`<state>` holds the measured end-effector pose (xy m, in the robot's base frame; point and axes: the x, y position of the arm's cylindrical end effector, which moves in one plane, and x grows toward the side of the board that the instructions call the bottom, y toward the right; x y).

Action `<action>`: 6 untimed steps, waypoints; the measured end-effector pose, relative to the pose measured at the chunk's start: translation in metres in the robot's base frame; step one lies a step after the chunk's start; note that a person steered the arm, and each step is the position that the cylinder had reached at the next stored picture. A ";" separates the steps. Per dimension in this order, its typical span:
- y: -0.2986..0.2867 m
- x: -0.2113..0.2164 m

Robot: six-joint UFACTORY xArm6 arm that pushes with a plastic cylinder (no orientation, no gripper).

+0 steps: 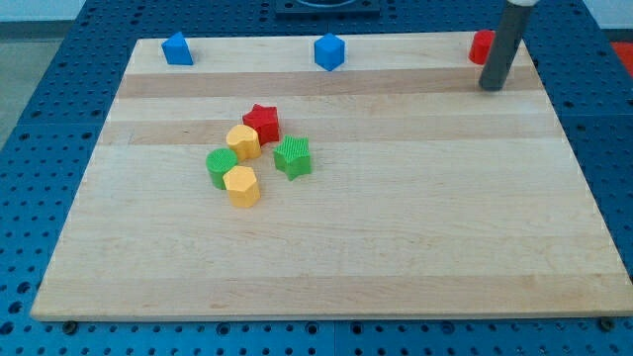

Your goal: Point at the arm green star

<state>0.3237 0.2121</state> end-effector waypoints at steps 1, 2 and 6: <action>-0.039 0.024; -0.071 0.048; -0.223 0.125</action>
